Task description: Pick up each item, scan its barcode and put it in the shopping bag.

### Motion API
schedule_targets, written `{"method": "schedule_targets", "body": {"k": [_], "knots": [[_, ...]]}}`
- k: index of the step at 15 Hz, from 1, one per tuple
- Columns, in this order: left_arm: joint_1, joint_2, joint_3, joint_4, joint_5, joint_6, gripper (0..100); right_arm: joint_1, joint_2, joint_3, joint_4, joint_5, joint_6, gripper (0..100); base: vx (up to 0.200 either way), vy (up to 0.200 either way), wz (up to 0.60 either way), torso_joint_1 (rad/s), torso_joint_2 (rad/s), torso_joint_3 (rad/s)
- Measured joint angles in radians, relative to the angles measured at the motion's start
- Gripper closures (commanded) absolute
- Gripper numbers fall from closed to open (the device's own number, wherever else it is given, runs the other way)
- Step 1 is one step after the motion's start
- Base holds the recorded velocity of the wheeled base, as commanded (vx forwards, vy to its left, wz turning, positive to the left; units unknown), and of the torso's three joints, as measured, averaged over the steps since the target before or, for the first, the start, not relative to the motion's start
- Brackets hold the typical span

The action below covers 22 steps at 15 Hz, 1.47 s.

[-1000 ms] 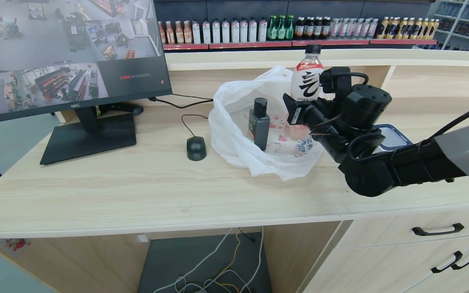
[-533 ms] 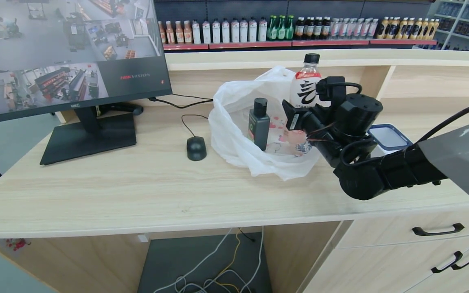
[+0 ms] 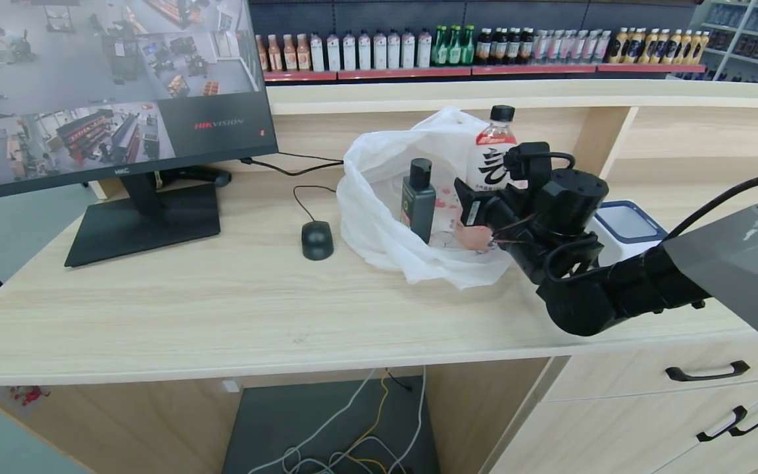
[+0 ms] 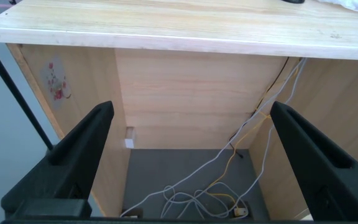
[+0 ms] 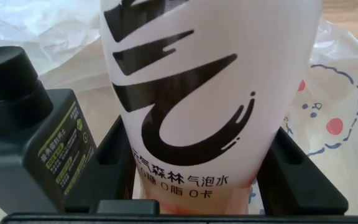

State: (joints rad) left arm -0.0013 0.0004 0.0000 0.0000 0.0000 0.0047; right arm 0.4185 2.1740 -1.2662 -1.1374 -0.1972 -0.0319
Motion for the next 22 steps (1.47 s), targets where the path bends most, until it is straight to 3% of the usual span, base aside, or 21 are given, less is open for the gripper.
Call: {"method": "schedule_targets", "body": {"k": [17,18,22], "knots": [[0.0,0.0,0.0,0.0,0.0,0.0,0,0.0,-0.038,0.12,-0.012,0.005,0.006,100,0.0,0.0,0.0,0.0,0.0,0.0],[0.0,0.0,0.0,0.0,0.0,0.0,0,0.0,-0.038,0.12,-0.01,0.005,0.007,0,0.0,0.0,0.0,0.0,0.0,0.0],[0.0,0.0,0.0,0.0,0.0,0.0,0,0.0,-0.04,0.121,-0.01,0.005,0.008,0,0.0,0.0,0.0,0.0,0.0,0.0]]}}
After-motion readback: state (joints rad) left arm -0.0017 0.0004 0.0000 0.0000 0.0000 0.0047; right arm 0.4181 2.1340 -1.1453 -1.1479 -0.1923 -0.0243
